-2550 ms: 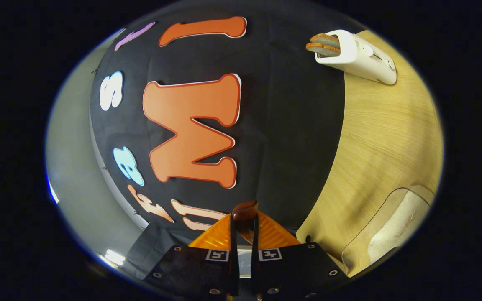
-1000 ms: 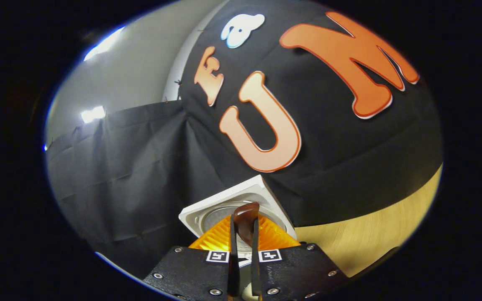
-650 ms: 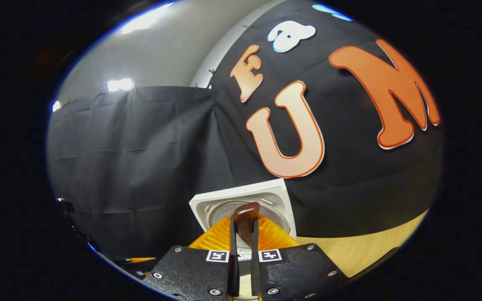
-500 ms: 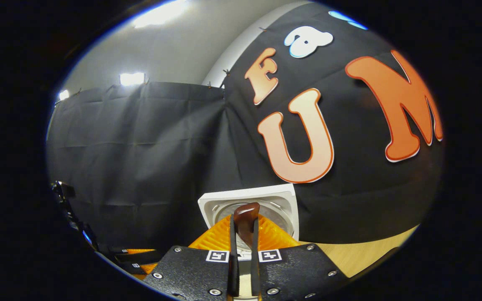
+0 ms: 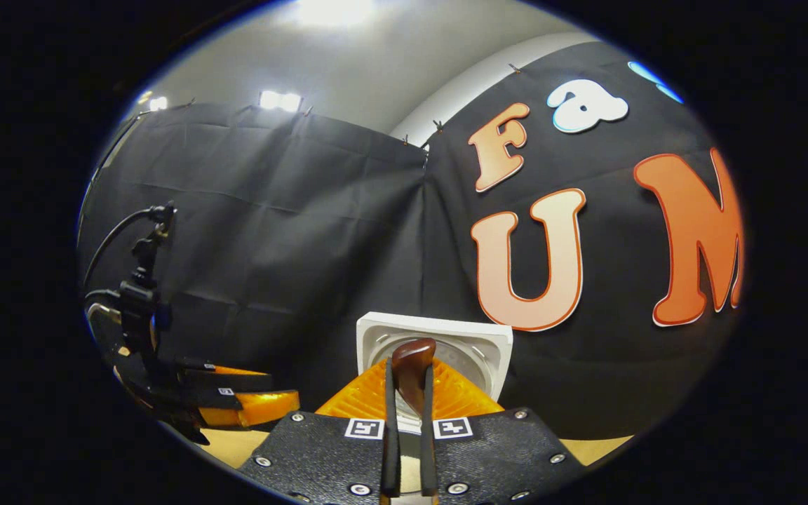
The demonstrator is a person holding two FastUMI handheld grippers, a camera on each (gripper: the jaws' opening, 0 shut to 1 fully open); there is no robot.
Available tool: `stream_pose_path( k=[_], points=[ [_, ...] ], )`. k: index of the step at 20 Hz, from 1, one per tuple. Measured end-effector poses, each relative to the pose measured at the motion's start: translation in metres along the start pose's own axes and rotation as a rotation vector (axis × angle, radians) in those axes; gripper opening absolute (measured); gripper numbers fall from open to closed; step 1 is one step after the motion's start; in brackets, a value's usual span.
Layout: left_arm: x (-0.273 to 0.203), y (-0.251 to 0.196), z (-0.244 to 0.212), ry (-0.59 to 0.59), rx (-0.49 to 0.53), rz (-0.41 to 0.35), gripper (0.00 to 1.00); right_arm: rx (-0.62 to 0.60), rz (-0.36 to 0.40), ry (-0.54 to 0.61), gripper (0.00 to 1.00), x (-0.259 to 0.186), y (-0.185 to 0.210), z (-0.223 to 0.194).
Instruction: Close the left gripper, press the button to open the rice cooker; take a wooden spoon from the chopstick holder with the right hand, scoop a spoonful of rice and pour it into the rice cooker, then put the wooden spoon back into the chopstick holder.
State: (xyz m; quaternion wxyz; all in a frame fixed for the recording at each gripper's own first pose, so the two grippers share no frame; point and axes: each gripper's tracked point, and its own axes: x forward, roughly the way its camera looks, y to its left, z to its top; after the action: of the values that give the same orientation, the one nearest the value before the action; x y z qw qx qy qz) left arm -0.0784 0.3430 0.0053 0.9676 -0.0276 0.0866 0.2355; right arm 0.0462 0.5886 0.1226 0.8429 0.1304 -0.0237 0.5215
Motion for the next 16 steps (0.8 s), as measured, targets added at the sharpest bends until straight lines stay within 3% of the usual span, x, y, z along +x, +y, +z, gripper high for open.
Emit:
stream_pose_path(
  k=[5, 9, 16],
  points=[
    [0.018, -0.011, 0.048, -0.079, 0.019, 0.018, 0.84, -0.015, -0.025, -0.049, 0.11, -0.041, -0.007, 0.028],
    [0.026, -0.015, 0.092, -0.194, 0.011, 0.036, 0.83, 0.014, -0.062, -0.072, 0.11, -0.084, -0.041, 0.042],
    [0.066, -0.025, 0.127, -0.238, 0.058, 0.088, 0.83, 0.047, -0.255, -0.058, 0.11, -0.171, -0.133, 0.046]
  ],
)
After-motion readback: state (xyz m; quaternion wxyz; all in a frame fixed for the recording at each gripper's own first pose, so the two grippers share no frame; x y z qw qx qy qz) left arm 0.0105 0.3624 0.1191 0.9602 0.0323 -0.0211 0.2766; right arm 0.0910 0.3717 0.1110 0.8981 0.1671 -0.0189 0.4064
